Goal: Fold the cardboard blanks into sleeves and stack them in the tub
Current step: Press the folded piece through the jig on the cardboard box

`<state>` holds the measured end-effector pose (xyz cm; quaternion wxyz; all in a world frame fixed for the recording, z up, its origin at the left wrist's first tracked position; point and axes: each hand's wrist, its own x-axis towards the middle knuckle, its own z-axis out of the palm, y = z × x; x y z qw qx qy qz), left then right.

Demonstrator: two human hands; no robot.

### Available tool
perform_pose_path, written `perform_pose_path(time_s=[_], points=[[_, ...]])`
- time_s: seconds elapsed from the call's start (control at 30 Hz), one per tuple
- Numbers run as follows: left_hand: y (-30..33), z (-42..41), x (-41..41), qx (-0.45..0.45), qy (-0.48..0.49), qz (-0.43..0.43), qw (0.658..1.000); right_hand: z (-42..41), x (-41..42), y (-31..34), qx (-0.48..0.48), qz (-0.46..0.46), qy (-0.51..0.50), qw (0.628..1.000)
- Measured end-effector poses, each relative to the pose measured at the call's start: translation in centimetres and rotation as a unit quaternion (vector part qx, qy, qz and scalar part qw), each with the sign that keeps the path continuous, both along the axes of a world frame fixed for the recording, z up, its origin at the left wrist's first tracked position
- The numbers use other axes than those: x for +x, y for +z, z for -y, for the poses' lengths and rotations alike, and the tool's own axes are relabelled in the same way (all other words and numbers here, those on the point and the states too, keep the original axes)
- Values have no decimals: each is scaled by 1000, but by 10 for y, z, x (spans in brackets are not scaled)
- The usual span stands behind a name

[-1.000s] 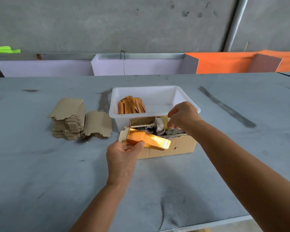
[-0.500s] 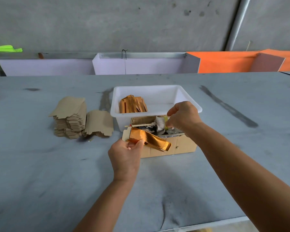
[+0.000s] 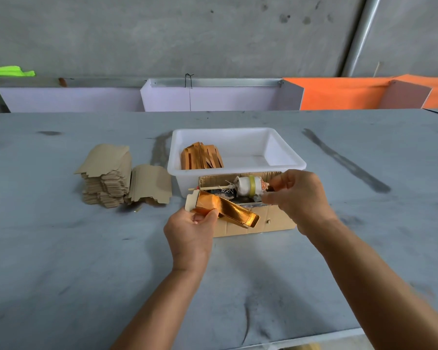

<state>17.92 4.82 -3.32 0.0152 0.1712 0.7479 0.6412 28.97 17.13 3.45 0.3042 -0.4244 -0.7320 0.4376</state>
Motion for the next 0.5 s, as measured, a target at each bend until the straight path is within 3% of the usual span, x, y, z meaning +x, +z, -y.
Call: perform_pose_path(time_s=[0.23, 0.5], points=[[3, 1, 2, 0, -3, -14, 1000, 16, 13, -20, -14, -68, -43, 997], [5, 2, 3, 6, -5, -22, 1000, 17, 14, -28, -33, -77, -56, 995]])
